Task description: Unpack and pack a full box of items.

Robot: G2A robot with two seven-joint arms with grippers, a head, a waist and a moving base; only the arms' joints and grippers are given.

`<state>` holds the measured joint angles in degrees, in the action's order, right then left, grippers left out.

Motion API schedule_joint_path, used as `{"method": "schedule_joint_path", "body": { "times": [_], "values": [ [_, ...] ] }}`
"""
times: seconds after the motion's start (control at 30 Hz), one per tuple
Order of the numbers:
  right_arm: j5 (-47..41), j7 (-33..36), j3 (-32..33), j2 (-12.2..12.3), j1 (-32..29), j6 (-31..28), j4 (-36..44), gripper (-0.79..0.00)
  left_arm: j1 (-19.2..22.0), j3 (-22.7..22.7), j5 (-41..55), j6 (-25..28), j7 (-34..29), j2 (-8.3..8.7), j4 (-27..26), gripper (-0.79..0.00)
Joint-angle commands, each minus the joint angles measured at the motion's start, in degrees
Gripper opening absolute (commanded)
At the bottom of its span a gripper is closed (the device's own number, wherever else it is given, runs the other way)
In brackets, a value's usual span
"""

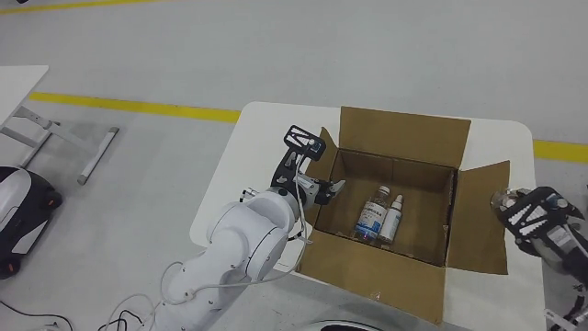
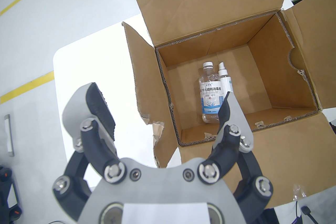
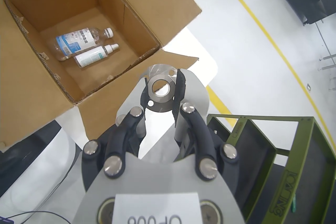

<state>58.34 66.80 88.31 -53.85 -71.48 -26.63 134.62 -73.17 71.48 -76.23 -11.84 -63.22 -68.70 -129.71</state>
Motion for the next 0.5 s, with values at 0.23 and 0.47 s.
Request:
{"method": "schedule_joint_path", "body": {
  "times": [0.23, 0.47],
  "values": [
    [3.98, -4.03, -11.26, -1.00, 5.62, 6.59, -7.45, -0.785, -0.11, 0.02, 0.05, 0.07, 0.36, 0.00, 0.08, 0.000],
    [3.64, -6.01, -17.21, -2.17, 9.93, 12.14, -14.96, -0.785, -2.21, 2.54, -0.93, -1.62, 5.01, -0.12, 0.13, 0.000]
  ]
}}
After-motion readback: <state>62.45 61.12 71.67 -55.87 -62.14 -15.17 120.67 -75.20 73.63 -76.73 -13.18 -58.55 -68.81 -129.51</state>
